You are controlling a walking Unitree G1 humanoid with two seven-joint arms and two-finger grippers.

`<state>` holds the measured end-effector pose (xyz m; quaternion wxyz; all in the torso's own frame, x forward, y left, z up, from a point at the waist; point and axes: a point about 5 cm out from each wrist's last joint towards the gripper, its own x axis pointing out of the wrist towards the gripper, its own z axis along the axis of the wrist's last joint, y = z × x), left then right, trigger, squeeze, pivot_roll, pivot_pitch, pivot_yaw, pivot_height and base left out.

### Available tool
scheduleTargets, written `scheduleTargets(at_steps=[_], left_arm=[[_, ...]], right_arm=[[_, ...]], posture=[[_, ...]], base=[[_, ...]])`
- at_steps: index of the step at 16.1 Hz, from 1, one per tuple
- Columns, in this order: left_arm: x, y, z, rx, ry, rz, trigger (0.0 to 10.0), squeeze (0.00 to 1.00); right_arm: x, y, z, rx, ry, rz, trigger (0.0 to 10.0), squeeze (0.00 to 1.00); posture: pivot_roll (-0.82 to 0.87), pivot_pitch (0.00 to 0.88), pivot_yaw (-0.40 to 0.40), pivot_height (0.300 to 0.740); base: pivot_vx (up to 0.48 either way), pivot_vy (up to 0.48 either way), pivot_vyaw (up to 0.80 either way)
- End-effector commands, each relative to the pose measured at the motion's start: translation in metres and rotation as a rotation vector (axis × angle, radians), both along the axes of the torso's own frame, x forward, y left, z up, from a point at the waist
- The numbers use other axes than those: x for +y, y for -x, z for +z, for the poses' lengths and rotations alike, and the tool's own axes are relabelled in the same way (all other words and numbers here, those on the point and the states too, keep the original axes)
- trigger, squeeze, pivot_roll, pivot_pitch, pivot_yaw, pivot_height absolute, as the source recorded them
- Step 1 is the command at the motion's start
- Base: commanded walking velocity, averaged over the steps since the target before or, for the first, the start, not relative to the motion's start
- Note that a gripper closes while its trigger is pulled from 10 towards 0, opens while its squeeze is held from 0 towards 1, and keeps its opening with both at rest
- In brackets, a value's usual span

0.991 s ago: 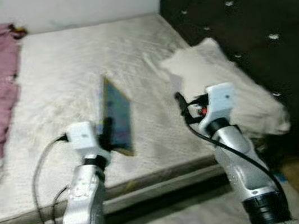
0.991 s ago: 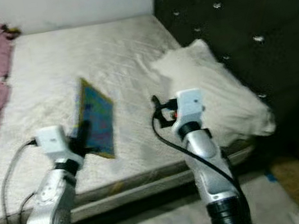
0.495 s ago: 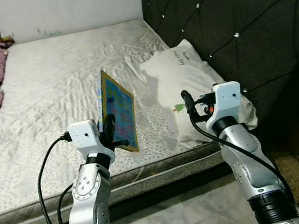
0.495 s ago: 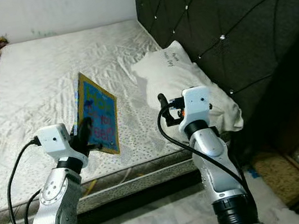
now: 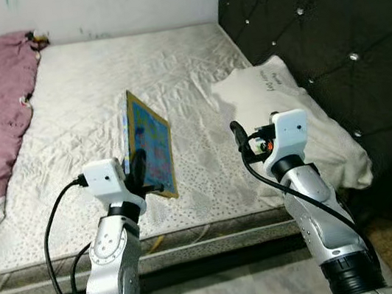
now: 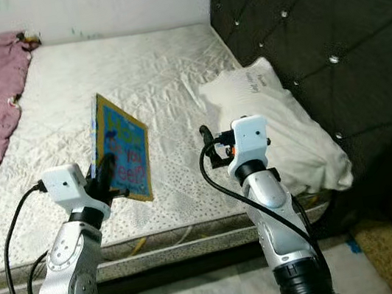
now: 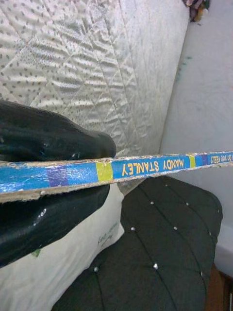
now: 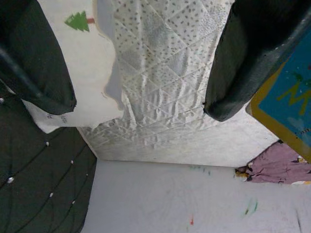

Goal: Clean up the room

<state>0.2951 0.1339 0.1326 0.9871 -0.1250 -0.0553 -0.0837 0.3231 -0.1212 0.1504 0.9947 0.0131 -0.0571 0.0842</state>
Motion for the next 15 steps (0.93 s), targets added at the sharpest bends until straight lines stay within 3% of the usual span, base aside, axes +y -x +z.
scheduleTargets(at_steps=[1, 9, 13, 15], left_arm=[[-0.0009, -0.0015, 0.0120, -0.059, 0.007, -0.005, 10.0, 0.00], [-0.0052, -0.0016, 0.0113, -0.057, 0.024, -0.022, 10.0, 0.00], [-0.0070, -0.0034, 0.0094, -0.026, 0.034, 0.000, 10.0, 0.00], [-0.0077, -0.0031, 0.0097, -0.028, 0.027, -0.001, 10.0, 0.00]], right_arm=[[-0.0021, -0.0016, 0.0039, -0.015, 0.001, -0.006, 10.0, 0.00], [-0.0053, -0.0014, 0.0027, -0.019, 0.009, -0.014, 10.0, 0.00], [-0.0059, -0.0010, 0.0010, -0.026, 0.048, -0.012, 10.0, 0.00], [-0.0058, -0.0011, 0.0011, -0.030, 0.057, -0.010, 10.0, 0.00]], posture=[[-0.05, 0.091, -0.052, 0.740], [-0.05, 0.093, -0.053, 0.740], [-0.05, 0.091, -0.054, 0.740], [-0.05, 0.092, -0.056, 0.740]], base=[[0.424, 0.000, 0.00], [0.401, 0.000, 0.00], [0.000, 0.000, 0.00], [0.000, 0.000, 0.72]])
